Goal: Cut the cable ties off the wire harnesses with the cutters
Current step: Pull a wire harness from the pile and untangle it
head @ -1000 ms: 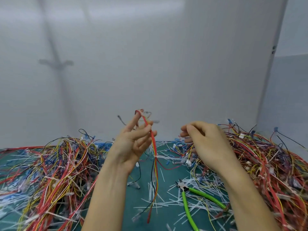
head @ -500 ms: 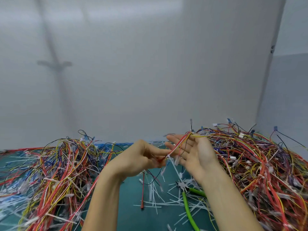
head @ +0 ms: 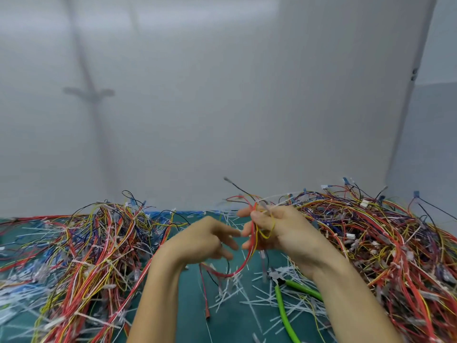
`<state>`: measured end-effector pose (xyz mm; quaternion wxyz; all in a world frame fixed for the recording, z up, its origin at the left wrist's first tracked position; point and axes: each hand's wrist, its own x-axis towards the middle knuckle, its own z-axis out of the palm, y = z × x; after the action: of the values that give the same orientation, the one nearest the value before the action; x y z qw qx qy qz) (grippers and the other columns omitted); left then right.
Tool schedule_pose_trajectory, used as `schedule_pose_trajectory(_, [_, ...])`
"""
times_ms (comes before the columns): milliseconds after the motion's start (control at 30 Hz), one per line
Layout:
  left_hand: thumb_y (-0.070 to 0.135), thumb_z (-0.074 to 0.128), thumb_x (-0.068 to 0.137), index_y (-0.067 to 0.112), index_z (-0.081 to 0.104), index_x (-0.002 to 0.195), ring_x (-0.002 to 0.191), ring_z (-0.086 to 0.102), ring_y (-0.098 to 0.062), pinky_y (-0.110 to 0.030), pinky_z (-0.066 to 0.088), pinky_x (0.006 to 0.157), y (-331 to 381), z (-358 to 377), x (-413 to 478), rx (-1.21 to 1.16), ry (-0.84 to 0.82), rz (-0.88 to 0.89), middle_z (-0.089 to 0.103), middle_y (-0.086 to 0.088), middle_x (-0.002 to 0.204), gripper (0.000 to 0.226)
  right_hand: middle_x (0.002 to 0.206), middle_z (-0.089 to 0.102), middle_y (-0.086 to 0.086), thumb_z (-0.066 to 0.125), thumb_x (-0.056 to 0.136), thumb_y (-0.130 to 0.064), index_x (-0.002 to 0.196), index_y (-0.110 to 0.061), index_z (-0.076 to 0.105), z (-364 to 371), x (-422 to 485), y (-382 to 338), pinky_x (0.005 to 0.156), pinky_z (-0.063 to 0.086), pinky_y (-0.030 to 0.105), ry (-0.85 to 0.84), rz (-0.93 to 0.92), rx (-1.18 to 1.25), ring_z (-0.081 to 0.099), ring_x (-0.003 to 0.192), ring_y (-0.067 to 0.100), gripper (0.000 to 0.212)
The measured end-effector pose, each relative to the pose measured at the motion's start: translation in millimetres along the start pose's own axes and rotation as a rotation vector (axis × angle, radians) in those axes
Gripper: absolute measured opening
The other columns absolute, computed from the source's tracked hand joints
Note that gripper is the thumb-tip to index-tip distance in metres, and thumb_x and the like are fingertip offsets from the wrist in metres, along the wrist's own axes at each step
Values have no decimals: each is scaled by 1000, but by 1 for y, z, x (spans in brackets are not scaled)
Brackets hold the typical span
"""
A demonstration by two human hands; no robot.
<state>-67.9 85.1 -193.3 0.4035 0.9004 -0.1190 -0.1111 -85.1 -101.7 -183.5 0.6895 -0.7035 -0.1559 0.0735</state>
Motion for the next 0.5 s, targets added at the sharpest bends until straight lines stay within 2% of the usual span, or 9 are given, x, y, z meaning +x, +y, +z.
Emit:
schedule_pose_trajectory(100, [-3,34,95,3,61,121,88,74,-21,-27,57,72,5,-2,2,-493,262,-50,76,-9,101,38,79,72,2,49,102,-10,107,-3,68,2,-5,-3,78,51,33,-87,-85,-182,68,74,17,21])
schedule_pose_trajectory(167, [18,37,102,2,66,109,78,75,-20,-27,59,62,11,-4,1,-821,296,-30,77,-10,94,33,84,72,7,52,100,-7,107,1,69,4,-7,-3,78,51,24,-160,-134,-258,66,79,15,20])
schedule_pose_trajectory(200, [28,37,104,3,69,103,74,74,-19,-26,58,57,12,-5,1,-884,274,-29,76,-11,94,41,86,72,8,53,99,-4,108,1,69,6,-8,-3,77,50,19,-202,-155,-299,65,80,13,19])
schedule_pose_trajectory(267, [38,38,103,6,73,100,71,73,-17,-24,56,53,13,-4,-1,-866,241,-26,76,-11,95,48,87,72,7,54,97,-1,108,-1,71,8,-9,-4,78,47,14,-269,-183,-416,64,81,8,19])
schedule_pose_trajectory(400, [37,46,100,2,69,108,73,73,-18,-26,58,57,17,-3,0,-1013,189,25,76,-11,96,42,87,74,-1,58,95,-5,111,-13,74,14,-6,-2,89,51,24,-330,-136,-608,65,84,2,24])
schedule_pose_trajectory(467, [40,52,93,-1,65,111,70,73,-20,-26,58,56,22,-5,-1,-1184,146,47,75,-13,91,46,77,70,-9,55,98,-7,111,-19,75,15,-8,-1,81,55,29,-347,-105,-667,68,76,5,27])
schedule_pose_trajectory(500, [40,56,86,-3,63,111,64,71,-20,-25,57,54,23,-5,-1,-1262,125,48,74,-13,86,50,73,68,-10,53,98,-7,110,-22,75,15,-8,-1,74,52,28,-350,-106,-709,69,74,11,29])
